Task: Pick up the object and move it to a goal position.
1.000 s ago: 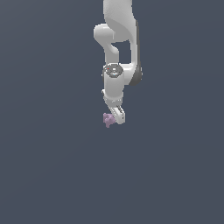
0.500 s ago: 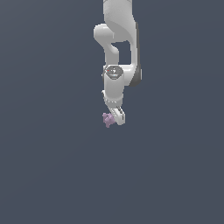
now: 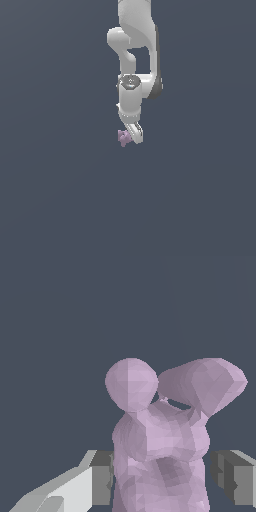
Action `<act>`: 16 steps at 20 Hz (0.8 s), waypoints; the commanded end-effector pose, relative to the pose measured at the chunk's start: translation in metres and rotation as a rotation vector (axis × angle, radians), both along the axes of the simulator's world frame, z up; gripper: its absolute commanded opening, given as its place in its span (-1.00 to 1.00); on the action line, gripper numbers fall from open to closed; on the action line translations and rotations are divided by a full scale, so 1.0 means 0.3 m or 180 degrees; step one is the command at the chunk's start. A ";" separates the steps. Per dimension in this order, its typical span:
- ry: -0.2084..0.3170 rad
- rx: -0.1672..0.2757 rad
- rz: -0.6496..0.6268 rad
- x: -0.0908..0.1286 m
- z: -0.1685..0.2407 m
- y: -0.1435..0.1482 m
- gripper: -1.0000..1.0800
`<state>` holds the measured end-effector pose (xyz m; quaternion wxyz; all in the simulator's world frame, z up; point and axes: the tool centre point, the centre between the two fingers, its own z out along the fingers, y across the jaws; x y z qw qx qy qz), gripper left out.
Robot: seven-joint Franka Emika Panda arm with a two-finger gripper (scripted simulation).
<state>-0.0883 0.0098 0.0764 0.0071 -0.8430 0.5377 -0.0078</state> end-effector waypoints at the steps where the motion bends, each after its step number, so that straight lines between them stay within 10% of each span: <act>1: -0.0074 0.0012 0.0014 0.026 0.010 0.004 -1.00; 16: -0.1250 0.0207 0.0229 0.398 0.240 0.072 -1.00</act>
